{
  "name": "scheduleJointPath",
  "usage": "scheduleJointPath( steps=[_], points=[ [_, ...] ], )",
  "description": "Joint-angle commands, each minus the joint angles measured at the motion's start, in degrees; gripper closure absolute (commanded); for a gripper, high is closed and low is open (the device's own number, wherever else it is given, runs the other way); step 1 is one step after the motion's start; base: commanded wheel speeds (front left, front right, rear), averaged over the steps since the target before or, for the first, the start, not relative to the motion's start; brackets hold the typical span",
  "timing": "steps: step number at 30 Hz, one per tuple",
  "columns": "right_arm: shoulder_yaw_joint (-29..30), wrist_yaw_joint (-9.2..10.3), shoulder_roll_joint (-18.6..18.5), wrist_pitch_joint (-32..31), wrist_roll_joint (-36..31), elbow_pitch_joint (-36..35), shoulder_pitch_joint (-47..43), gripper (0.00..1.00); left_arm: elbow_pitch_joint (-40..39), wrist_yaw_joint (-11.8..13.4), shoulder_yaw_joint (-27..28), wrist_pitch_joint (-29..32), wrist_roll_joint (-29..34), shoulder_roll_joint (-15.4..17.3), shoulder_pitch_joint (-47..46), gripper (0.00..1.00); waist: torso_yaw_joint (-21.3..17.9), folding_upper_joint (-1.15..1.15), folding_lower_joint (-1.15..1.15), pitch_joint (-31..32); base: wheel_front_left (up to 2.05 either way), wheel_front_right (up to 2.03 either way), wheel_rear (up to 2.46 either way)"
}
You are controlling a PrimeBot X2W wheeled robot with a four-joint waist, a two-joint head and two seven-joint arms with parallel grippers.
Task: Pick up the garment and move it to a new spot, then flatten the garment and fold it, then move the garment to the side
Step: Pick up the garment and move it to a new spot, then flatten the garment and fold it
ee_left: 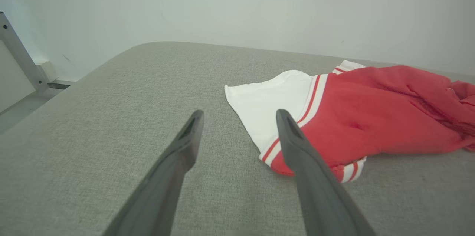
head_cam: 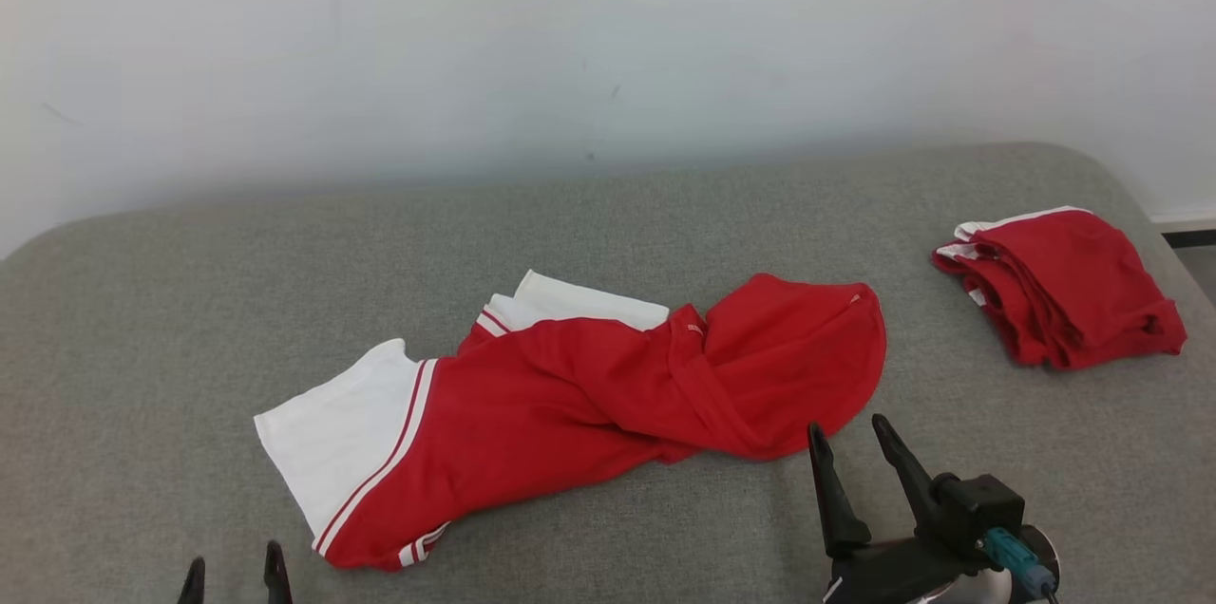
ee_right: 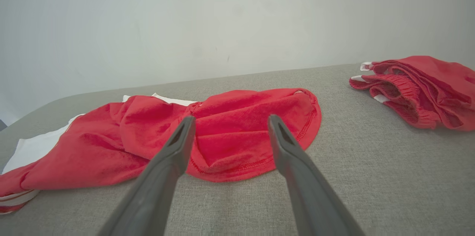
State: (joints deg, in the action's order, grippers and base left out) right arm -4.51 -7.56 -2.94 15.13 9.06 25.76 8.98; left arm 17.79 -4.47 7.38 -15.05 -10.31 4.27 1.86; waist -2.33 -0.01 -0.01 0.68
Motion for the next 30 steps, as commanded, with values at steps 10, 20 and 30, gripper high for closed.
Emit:
scheduleJointPath(
  steps=[10,20,30],
  points=[
    [-1.37,0.16,0.09,0.0,-1.0,0.59,-0.88,0.0,-5.26,1.87,-0.32,-0.18,-2.08,-1.38,6.01,0.0,-0.05,0.01,0.01,0.27,0.0,0.0,0.0],
    [-4.38,0.16,0.08,0.0,-3.11,2.07,2.55,0.0,-4.69,2.28,-5.8,-0.18,-3.91,-1.38,3.29,0.0,2.91,0.01,0.01,-2.71,0.0,0.0,0.0],
    [-0.82,0.16,0.08,0.0,-10.38,5.93,7.9,0.0,-4.76,0.84,-6.89,-0.18,-4.96,-1.4,-1.0,0.0,7.86,0.01,0.01,-8.84,0.0,0.0,0.0]
  ],
)
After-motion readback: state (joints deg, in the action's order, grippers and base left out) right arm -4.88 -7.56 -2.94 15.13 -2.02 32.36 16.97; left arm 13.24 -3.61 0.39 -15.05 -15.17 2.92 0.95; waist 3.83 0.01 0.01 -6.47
